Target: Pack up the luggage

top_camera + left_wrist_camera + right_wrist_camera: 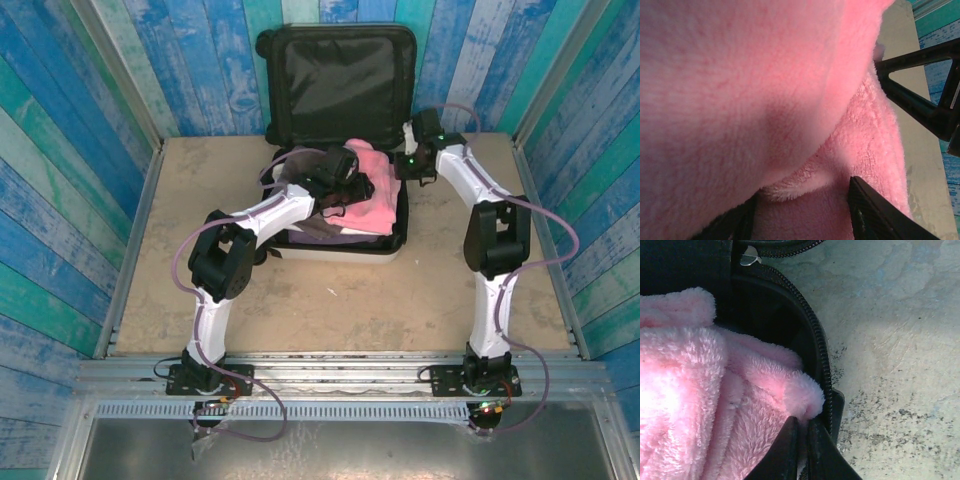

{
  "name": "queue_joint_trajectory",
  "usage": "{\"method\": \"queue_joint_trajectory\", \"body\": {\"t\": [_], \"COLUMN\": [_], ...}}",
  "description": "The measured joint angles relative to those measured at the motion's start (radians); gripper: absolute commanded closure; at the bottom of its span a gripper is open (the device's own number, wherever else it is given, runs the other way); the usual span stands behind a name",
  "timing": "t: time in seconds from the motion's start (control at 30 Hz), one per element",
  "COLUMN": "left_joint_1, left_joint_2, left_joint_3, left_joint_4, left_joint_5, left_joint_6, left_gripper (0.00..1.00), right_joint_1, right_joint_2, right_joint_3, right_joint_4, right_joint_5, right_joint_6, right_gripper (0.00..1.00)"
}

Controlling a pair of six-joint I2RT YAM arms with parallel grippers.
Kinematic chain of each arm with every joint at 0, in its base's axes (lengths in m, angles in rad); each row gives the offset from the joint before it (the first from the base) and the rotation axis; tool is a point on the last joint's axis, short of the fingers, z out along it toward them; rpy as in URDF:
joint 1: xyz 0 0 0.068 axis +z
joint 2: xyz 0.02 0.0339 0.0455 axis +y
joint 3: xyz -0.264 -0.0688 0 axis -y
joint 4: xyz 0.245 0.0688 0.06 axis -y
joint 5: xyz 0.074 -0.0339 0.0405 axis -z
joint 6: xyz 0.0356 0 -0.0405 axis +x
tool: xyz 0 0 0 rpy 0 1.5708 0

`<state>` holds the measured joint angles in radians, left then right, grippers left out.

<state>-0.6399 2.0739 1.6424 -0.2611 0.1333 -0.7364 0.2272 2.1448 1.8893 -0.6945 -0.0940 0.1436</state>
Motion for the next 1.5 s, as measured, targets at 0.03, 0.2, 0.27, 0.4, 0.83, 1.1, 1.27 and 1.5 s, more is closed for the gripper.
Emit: {"method": "queue_joint_trajectory", "body": {"t": [0.03, 0.2, 0.27, 0.4, 0.83, 1.1, 1.27, 1.5], "left_joint_1": [0.000, 0.000, 0.000, 0.000, 0.003, 0.003, 0.002, 0.001], "left_joint_2": [0.000, 0.000, 0.000, 0.000, -0.005, -0.021, -0.022, -0.022], "left_joint_3": [0.000, 0.000, 0.000, 0.000, -0.013, -0.024, -0.024, -0.024], "left_joint_4": [0.000, 0.000, -0.001, 0.000, 0.002, -0.002, -0.005, -0.006], "left_joint_5": [0.000, -0.001, -0.004, -0.018, -0.050, -0.061, -0.072, -0.072], "left_joint_6": [0.000, 0.001, 0.001, 0.002, 0.002, 0.007, 0.010, 0.010], "left_gripper": [0.47, 0.47, 0.47, 0.47, 0.45, 0.44, 0.44, 0.44], "right_joint_1": [0.008, 0.047, 0.061, 0.085, 0.166, 0.165, 0.161, 0.137], "right_joint_2": [0.011, 0.072, 0.103, 0.159, 0.172, 0.080, 0.007, -0.003], "right_joint_3": [0.017, 0.133, 0.181, 0.255, 0.237, 0.170, 0.171, 0.172], "right_joint_4": [-0.016, -0.119, -0.139, -0.125, -0.004, 0.001, 0.001, 0.006], "right_joint_5": [0.018, 0.120, 0.158, 0.206, 0.378, 0.236, 0.136, 0.115], "right_joint_6": [-0.006, -0.031, -0.040, -0.059, -0.152, -0.132, -0.112, -0.105], "right_gripper": [0.92, 0.94, 0.95, 0.95, 0.91, 0.76, 0.78, 0.84]}}
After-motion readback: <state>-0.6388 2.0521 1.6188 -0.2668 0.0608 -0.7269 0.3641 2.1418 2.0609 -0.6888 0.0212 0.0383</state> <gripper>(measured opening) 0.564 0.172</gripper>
